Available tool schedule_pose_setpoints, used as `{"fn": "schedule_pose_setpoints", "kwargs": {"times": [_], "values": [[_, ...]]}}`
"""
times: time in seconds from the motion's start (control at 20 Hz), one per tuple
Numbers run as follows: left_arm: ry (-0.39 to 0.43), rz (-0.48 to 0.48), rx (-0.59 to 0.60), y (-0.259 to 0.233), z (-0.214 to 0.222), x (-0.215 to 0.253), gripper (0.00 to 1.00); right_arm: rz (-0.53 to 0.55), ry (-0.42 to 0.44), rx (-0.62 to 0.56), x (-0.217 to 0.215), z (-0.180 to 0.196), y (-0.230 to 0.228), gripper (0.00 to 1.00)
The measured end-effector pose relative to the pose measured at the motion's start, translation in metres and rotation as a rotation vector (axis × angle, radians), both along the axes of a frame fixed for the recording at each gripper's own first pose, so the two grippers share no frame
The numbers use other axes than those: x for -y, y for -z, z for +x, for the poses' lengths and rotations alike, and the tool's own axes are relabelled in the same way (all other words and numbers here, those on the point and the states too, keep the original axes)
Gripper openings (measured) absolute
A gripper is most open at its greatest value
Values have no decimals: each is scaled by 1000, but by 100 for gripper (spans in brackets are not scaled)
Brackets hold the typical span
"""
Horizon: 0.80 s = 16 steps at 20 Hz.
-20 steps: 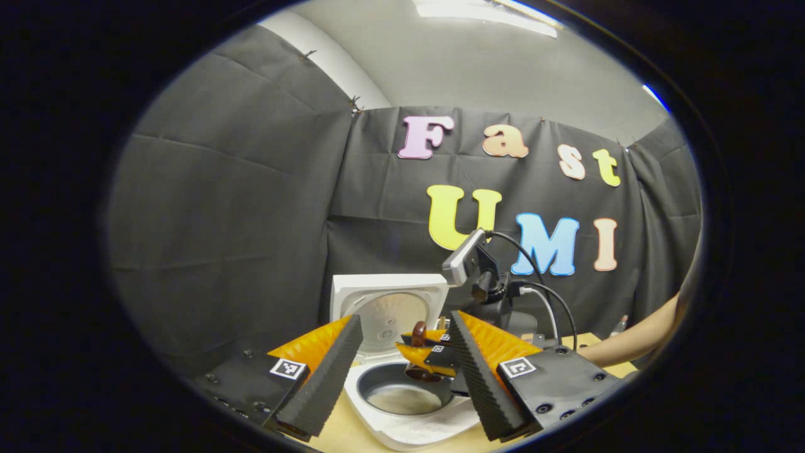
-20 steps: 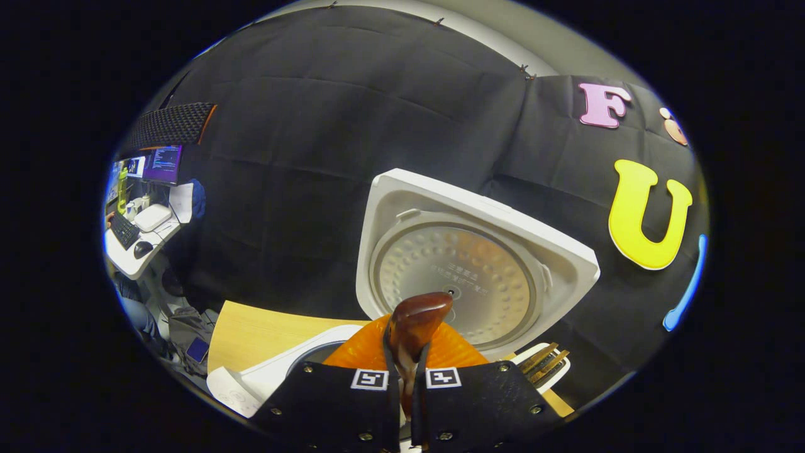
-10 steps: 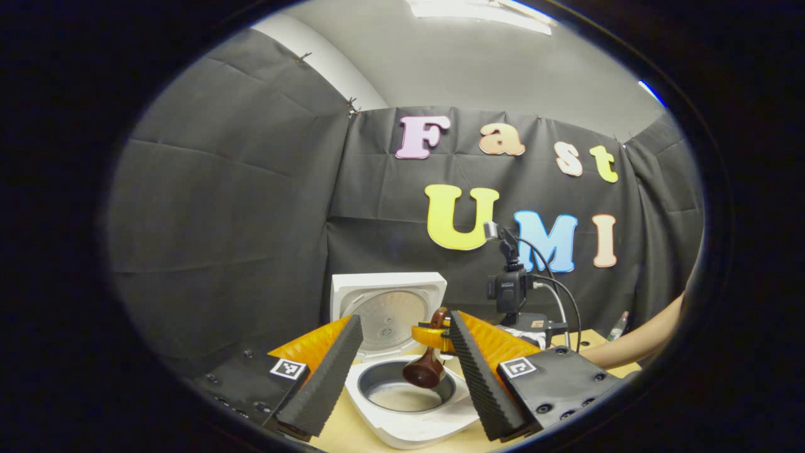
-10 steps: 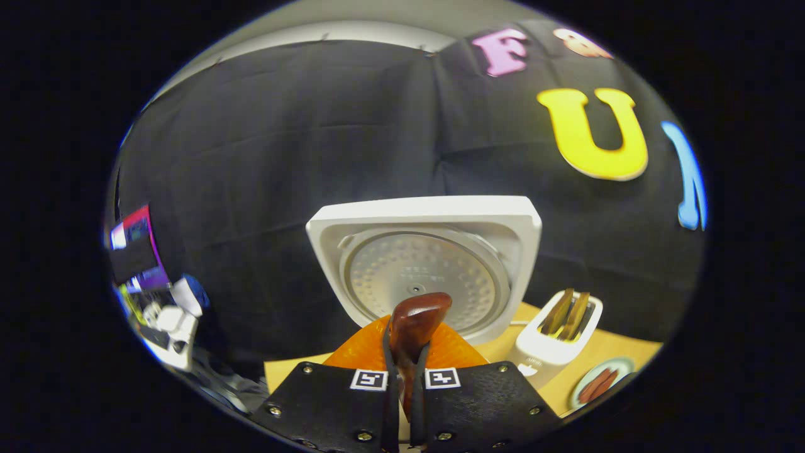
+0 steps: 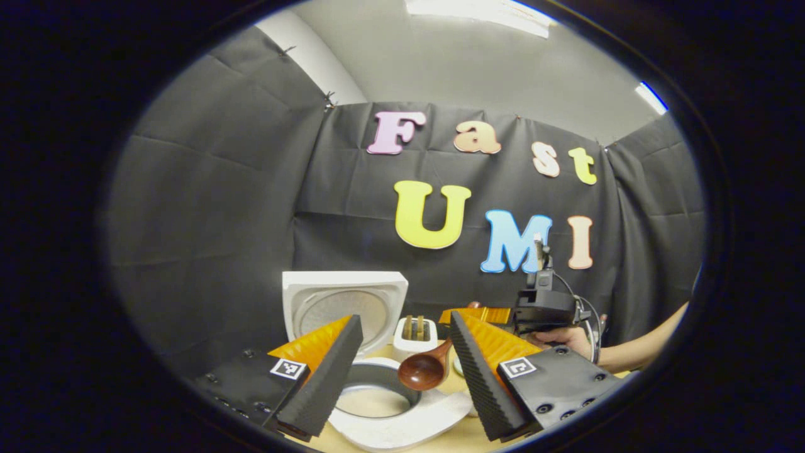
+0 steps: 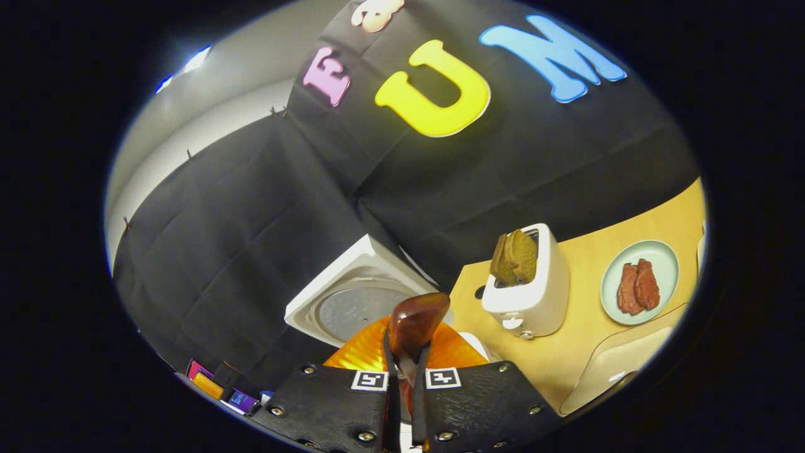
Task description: Close the left gripper, press the button to open the rice cooker; take a wooden spoon from the chopstick holder with the right hand, scoop a spoonful of rice and pour it into the rice cooker, then put the wooden spoon back into the chopstick holder.
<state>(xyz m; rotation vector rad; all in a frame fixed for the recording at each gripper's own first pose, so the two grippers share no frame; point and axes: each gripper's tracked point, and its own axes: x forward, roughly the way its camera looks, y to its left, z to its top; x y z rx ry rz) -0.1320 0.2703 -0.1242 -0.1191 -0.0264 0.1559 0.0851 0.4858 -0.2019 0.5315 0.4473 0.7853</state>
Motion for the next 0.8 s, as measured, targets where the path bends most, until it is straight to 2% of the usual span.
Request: {"fn": "schedule_pose_setpoints", "kwargs": {"times": [0.25,0.5,0.8], "values": [[87,0,3,-4,32,41,96,57,143,-2,81,5,-32,7],[160,3,-3,-4,52,90,96,64,263,7,158,1,-39,7],[195,15,-14,-6,64,128,96,2,380,45,247,-4,-41,7]]}}
